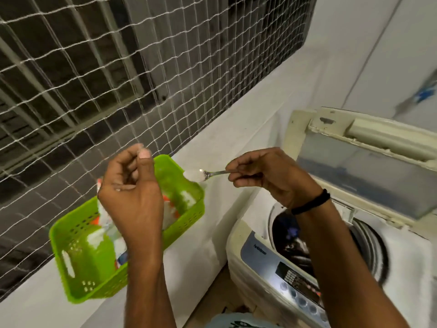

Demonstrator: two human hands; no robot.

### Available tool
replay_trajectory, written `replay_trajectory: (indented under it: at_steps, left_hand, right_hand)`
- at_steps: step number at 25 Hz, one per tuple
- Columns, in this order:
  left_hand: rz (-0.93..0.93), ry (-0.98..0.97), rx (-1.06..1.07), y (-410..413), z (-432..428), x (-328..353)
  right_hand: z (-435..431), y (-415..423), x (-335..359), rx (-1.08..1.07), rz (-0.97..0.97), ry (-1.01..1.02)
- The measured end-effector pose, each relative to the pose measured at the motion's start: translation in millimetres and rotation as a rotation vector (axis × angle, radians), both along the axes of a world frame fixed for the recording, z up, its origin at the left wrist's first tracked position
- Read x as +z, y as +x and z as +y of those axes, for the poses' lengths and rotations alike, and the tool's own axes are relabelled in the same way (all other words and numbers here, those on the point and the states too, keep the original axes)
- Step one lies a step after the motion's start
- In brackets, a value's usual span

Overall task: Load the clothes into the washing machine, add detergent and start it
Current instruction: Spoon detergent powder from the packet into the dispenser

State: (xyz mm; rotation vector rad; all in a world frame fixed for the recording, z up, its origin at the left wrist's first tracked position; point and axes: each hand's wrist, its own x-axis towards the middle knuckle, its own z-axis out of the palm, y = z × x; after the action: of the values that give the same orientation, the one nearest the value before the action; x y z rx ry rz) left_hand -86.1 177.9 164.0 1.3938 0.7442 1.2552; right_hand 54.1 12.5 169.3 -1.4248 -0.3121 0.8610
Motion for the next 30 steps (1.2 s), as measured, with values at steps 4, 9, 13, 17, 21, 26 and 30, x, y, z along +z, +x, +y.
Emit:
replay_trajectory:
  at_steps: [4,9,13,17,21,26,30]
  left_hand:
    - [-0.014,-0.026,-0.211,49,-41,-9]
    - [0.091,-0.050,-0.395,116,-94,-28]
    - [0.223,-0.111,-0.579,167,-129,-59]
    - [0.291,-0.464,-0.786,213,-164,-105]
    - [0.487,-0.894,-0.888,254,-197,-170]
    - [0.651,-1.317,-0.925,277,-221,-241]
    - [0.663,-1.485,-0.888,283,-235,-269]
  right_hand:
    - [-51,23,-8,-0.160,0.009,-0.019]
    - [-121,56,-35,-0.449,0.059,-0.051]
    - [-174,85,-77,-0.683,0.143,-0.092]
    - [-218,108,-131,-0.852,0.199,-0.213]
    - [-242,127,-202,-0.979,0.200,-0.408]
    - [-239,126,-251,-0.910,-0.133,-0.901]
    - [-227,116,-280,-0.688,-0.331,-0.969]
